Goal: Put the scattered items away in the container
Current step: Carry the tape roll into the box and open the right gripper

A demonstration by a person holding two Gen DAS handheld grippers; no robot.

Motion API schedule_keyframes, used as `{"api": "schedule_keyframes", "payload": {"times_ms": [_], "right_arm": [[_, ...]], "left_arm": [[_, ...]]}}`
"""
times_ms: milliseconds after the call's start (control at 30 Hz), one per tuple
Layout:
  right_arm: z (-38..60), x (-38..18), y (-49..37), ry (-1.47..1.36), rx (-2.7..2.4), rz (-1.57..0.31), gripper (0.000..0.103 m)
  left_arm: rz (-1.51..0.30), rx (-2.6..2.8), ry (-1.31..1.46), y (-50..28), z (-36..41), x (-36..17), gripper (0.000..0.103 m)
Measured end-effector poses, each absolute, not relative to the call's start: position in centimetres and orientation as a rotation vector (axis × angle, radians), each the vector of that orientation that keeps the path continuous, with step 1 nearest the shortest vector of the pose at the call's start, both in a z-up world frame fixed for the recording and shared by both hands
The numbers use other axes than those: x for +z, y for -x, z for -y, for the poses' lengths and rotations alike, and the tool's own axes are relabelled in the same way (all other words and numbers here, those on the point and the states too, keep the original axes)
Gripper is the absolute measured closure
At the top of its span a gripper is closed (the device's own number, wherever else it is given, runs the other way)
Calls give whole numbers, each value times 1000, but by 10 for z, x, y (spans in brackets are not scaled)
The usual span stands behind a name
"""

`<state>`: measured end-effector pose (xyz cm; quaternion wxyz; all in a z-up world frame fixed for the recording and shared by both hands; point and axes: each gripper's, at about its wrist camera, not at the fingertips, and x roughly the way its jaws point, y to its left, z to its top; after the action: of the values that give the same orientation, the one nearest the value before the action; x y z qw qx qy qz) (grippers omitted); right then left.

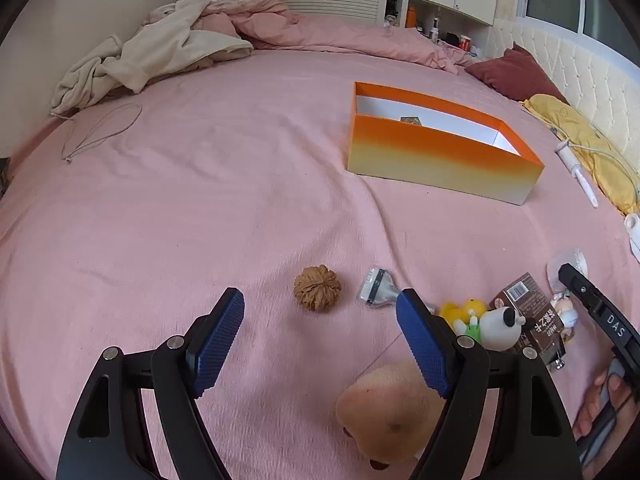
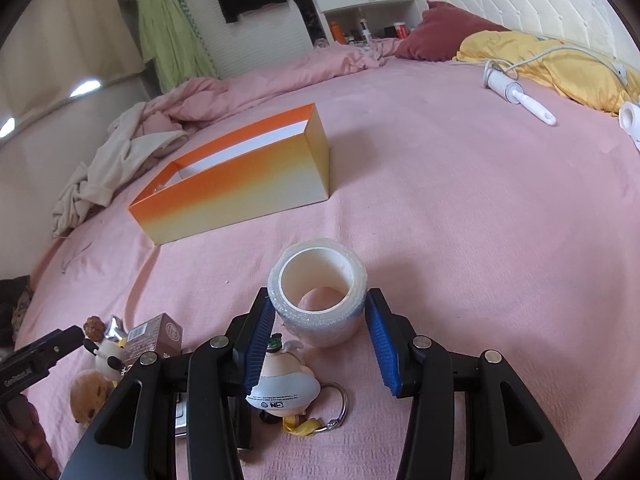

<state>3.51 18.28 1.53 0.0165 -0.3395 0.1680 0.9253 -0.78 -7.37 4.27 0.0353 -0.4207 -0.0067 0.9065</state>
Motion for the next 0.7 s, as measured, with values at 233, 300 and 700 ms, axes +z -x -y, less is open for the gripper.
{"api": "schedule_keyframes", "payload": {"times_ms": [233, 300, 700], "right_arm": [[-186, 42, -33, 988, 2864, -587, 58], [-182, 60, -22, 951, 2896, -559, 58], [-132, 142, 120, 926, 3001, -278, 58]], "left_arm": [[61, 2785, 1268, 3, 76, 48, 24], [75, 2790, 1258, 4, 76, 51, 24], [194, 2787, 1242, 12, 89, 53, 24]]}}
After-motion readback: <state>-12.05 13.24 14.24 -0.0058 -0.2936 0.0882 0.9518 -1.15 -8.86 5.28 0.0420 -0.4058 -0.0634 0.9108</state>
